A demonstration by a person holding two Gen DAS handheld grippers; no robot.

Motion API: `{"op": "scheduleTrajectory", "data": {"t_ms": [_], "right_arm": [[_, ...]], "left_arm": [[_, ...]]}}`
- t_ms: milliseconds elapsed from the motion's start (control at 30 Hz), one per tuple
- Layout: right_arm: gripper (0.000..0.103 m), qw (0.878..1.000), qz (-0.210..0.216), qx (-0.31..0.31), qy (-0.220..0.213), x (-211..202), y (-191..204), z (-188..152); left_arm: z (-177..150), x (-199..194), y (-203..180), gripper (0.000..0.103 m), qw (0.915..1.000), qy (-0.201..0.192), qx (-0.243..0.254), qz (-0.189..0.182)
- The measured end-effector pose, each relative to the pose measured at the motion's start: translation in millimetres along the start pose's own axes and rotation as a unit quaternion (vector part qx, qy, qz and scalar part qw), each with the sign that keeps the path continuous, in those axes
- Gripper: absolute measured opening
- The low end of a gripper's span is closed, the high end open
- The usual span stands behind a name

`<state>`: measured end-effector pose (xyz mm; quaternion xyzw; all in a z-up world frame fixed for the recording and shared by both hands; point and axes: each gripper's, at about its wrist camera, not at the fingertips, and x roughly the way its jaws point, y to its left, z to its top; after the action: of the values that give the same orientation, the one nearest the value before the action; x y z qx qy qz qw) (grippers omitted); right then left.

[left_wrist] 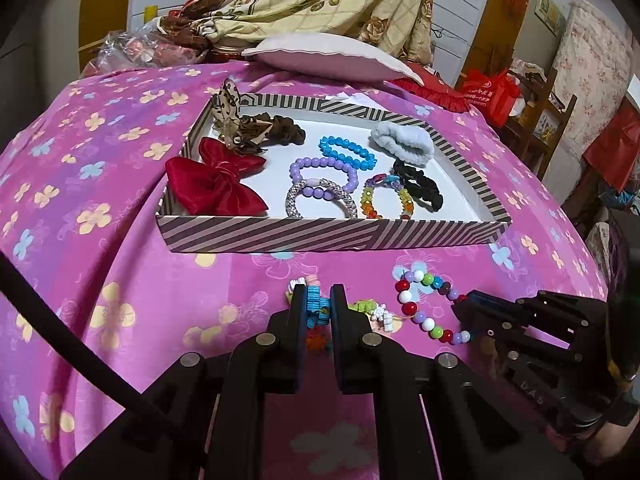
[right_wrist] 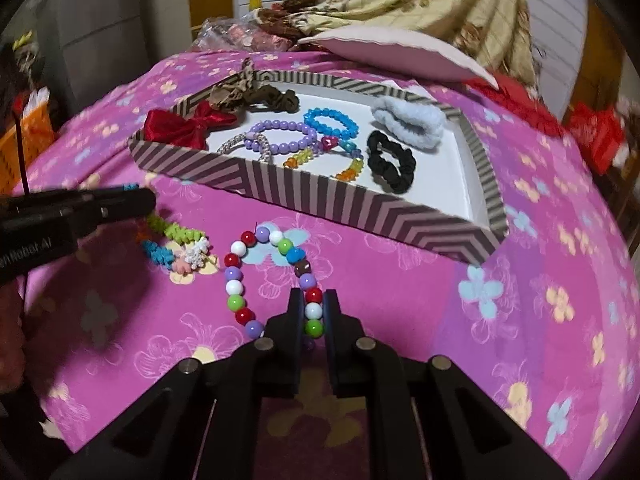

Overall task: Organize jewelry
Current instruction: 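Lift both bracelets and carry them over the white tray with both grippers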

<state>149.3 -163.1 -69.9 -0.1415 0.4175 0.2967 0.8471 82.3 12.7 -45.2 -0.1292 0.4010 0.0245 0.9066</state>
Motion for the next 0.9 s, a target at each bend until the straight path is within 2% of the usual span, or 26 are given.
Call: {"op": "scheduleTrajectory", "data": {"t_ms": [400,633,767,900], "right_arm": [[0.009,0.993,0.049,0.063,-0.083,-68,-18,-2],[0.009,0.983,0.079,0.109,-0.128,-95,-33,2],[0.009,0.983,0.078,0.106,-0.129,-96,-30,5],[0.009,0.985,0.073,0.104,-0.114,-89,-28,6]], "left_arm": [[-2,-13,1,0.011,0.9999,-0.013,-0.01,0.002],[7,-54,-6,0.011,0.9986,-0.048,-0.005,-0.023],[10,-64,-14,0.011,0.9981,-0.056,0.005,-0.026],[21,-57,-23,0.011,0.9979,-0.056,0.011,-0.03]]}}
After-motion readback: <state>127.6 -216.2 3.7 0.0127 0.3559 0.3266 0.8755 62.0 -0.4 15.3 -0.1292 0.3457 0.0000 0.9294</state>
